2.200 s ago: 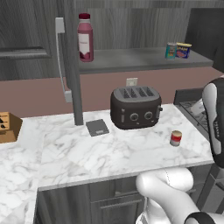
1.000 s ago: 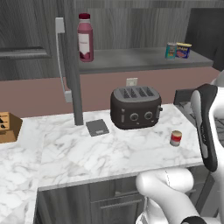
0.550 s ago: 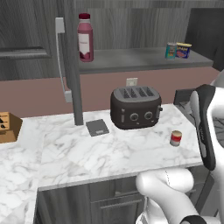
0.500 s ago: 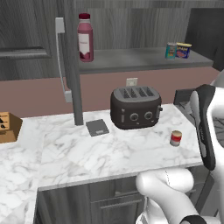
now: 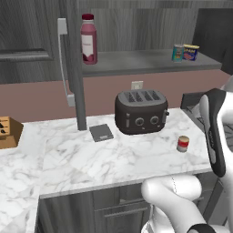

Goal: Pick the cans from the counter and place them in their designated side in the cabinet.

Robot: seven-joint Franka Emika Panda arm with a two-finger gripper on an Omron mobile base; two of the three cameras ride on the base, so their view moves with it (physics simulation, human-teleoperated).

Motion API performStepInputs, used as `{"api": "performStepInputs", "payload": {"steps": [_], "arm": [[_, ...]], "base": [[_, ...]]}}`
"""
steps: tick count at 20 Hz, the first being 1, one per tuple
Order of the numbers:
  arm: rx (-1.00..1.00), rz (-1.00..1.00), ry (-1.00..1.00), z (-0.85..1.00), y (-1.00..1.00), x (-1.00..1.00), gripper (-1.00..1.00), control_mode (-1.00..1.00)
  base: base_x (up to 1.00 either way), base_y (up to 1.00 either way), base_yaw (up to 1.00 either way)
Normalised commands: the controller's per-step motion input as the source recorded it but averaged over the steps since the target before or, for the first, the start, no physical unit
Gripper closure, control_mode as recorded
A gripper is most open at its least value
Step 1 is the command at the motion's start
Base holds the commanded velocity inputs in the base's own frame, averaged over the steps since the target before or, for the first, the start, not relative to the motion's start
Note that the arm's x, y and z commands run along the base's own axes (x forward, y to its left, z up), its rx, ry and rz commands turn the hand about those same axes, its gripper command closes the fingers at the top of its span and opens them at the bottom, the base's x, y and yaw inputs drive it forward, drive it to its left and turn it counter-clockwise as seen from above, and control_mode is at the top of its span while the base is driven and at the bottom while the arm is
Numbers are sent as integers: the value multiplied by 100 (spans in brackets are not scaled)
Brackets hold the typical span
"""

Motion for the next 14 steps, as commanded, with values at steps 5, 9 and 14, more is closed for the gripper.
{"api": "performStepInputs", "payload": {"steps": [5, 9, 14], "arm": [[11, -5, 0, -8, 0, 0, -100, -100], [6, -7, 0, -14, -7, -4, -100, -100], [0, -15, 0, -16, -11, -2, -100, -100]], "base": [[0, 0, 0], [0, 0, 0], [0, 0, 0]]}}
